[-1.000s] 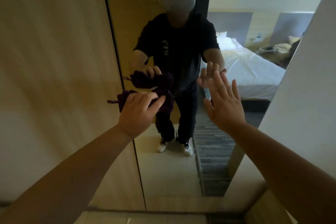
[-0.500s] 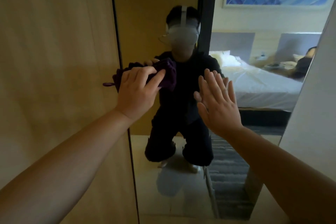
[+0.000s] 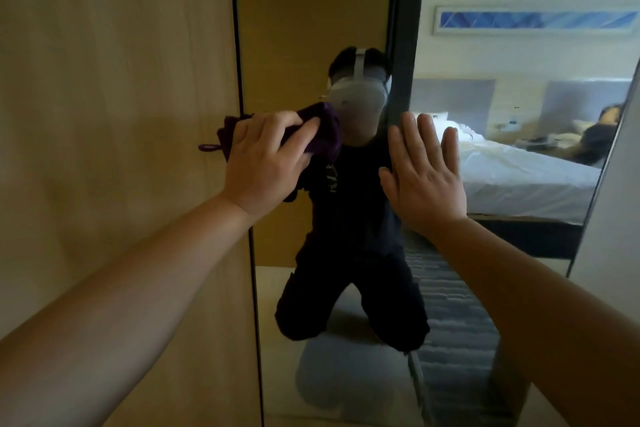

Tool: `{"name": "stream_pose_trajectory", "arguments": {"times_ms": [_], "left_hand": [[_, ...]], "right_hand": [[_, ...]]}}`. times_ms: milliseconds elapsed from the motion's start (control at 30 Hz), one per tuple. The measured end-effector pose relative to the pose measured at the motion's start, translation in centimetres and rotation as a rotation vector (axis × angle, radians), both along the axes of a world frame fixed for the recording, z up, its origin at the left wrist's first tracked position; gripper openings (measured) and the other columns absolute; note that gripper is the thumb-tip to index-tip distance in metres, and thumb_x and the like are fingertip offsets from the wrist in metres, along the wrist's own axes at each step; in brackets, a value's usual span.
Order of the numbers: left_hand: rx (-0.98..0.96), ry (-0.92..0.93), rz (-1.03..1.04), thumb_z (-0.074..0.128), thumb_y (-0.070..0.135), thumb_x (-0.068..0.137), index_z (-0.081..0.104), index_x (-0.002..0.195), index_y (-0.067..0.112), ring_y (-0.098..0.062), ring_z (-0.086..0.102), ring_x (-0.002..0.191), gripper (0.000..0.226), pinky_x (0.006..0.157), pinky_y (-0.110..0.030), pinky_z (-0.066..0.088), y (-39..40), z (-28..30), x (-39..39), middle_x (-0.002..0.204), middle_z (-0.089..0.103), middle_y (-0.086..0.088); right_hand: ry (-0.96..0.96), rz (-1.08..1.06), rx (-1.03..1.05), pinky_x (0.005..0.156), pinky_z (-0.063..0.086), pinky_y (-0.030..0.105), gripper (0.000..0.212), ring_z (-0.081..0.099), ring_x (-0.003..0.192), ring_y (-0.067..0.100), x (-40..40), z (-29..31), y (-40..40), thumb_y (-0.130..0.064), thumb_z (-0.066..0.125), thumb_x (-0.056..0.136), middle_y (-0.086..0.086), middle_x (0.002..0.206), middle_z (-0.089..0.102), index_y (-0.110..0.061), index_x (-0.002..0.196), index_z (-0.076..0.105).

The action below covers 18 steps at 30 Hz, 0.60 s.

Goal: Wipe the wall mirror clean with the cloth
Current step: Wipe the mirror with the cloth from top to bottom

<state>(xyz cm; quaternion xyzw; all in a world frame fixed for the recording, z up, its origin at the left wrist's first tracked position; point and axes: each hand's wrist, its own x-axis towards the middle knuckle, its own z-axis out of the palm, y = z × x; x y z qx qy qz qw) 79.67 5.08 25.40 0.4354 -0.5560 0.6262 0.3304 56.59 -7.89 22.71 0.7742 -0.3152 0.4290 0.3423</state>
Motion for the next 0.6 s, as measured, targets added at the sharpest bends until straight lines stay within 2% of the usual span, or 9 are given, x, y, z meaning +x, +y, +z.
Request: {"name": "stream_pose_trajectory", "arguments": {"times_ms": [167,233,333,467,600], "left_hand": [[-0.065,-0.06,-0.009,0.062,0.025,0.097,0.064,0.123,0.015,-0.028,0.053,0.097,0.028,0.082,-0.042,0.041,-1.5,5.1,-0.5,0.117,0.048,-0.004],[-0.085,-0.075,-0.013,0.055,0.026,0.1,0.063,0.124,0.015,-0.031,0.055,0.096,0.027,0.081,-0.043,0.041,-2.3,7.3,-0.7,0.115,0.054,-0.008],[-0.061,-0.062,-0.011,0.056,0.025,0.097,0.062,0.126,0.014,-0.033,0.056,0.098,0.031,0.082,-0.044,0.042,-3.6,8.8,-0.6,0.113,0.061,-0.013],[-0.081,-0.028,-0.031,0.062,0.025,0.096,0.062,0.126,0.014,-0.032,0.058,0.095,0.032,0.082,-0.044,0.043,-4.7,7.5,0.0,0.111,0.063,-0.013],[-0.079,-0.068,-0.047,0.065,0.024,0.095,0.066,0.124,0.012,-0.03,0.059,0.093,0.031,0.08,-0.043,0.042,-4.7,3.4,0.5,0.109,0.063,-0.011]], "right_hand": [[-0.018,0.0,-0.059,0.122,-0.008,0.049,0.064,0.004,0.153,0.031,0.1,-0.1,-0.2,-0.043,0.036,0.103,0.014,0.164,0.016,-0.008,0.155,0.023],[-0.025,0.002,-0.067,0.122,-0.008,0.049,0.065,0.0,0.153,0.028,0.1,-0.1,-0.3,-0.043,0.036,0.102,0.013,0.164,0.015,-0.009,0.155,0.023],[-0.044,0.016,-0.078,0.123,-0.006,0.05,0.065,-0.004,0.152,0.026,0.2,-0.3,-0.5,-0.043,0.037,0.102,0.013,0.164,0.015,-0.009,0.155,0.022],[-0.08,0.054,-0.129,0.123,0.0,0.053,0.063,0.004,0.152,0.028,0.3,-0.5,-0.8,-0.042,0.041,0.102,0.015,0.162,0.02,-0.008,0.154,0.028],[-0.105,0.086,-0.143,0.122,0.004,0.054,0.063,0.014,0.151,0.033,0.4,-0.7,-0.8,-0.041,0.043,0.101,0.015,0.162,0.024,-0.008,0.153,0.029]]}}
